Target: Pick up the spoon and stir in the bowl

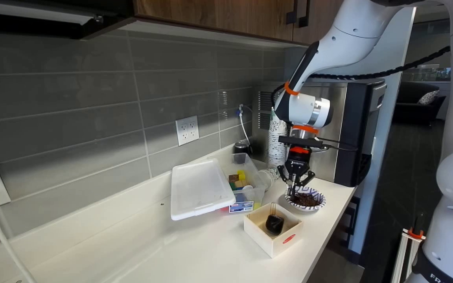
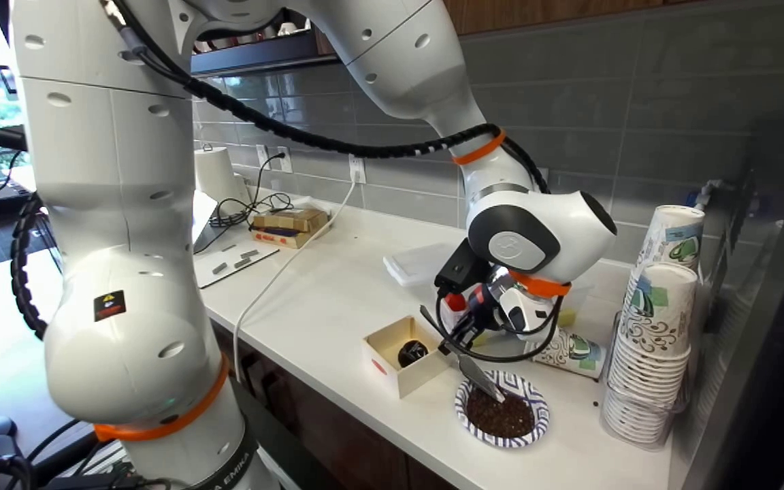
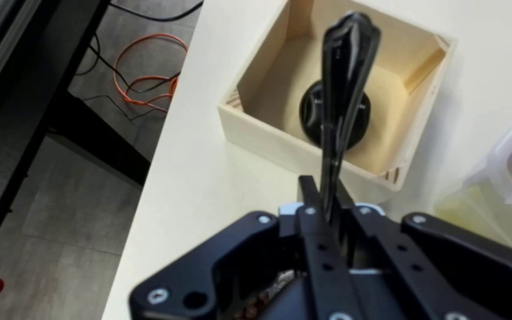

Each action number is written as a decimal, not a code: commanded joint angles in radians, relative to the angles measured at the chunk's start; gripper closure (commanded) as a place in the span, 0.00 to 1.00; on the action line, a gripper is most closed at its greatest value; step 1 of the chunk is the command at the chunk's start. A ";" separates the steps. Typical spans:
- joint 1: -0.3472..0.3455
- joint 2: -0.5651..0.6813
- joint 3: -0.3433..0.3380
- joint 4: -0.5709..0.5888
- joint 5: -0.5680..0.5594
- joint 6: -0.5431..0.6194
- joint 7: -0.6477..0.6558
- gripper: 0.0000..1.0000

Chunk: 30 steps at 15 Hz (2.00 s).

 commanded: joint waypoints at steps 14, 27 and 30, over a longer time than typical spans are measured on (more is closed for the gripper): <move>0.022 -0.045 -0.020 -0.042 -0.228 -0.010 0.099 0.98; 0.039 -0.051 0.015 -0.052 -0.152 0.103 0.051 0.98; 0.037 -0.042 0.005 -0.051 -0.181 0.117 0.079 0.98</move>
